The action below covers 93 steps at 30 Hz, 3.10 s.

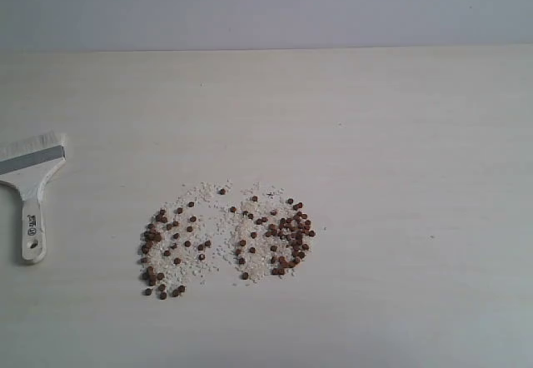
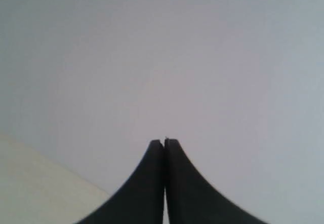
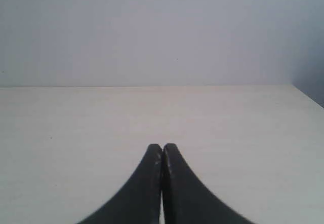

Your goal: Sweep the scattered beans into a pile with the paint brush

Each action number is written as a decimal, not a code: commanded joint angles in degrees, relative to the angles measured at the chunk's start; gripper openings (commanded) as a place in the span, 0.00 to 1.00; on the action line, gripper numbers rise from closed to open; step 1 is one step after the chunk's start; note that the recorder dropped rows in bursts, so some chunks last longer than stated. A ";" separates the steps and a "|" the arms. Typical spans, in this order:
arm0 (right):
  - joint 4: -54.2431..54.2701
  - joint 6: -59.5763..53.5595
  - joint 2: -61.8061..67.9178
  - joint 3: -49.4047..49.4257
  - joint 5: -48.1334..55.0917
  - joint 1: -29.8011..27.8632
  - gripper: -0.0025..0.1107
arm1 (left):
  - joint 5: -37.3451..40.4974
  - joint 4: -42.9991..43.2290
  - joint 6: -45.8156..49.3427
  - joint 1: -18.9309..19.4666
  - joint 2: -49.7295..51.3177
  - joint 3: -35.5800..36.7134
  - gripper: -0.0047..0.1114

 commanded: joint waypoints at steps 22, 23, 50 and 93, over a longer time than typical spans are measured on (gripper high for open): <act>-0.39 0.00 -0.32 0.30 -1.41 0.10 0.02 | 48.93 25.41 3.82 -0.22 50.46 -50.52 0.21; -0.39 0.00 -0.32 0.30 -1.41 0.10 0.02 | 49.39 25.41 4.18 -0.22 51.70 -50.81 0.27; -0.39 0.00 -0.32 0.30 -1.41 0.10 0.02 | 49.07 24.76 -6.87 -5.74 97.76 -50.81 0.57; -0.39 0.00 -0.32 0.30 -1.41 0.10 0.02 | 35.83 38.31 -30.16 -5.74 108.37 -50.81 0.52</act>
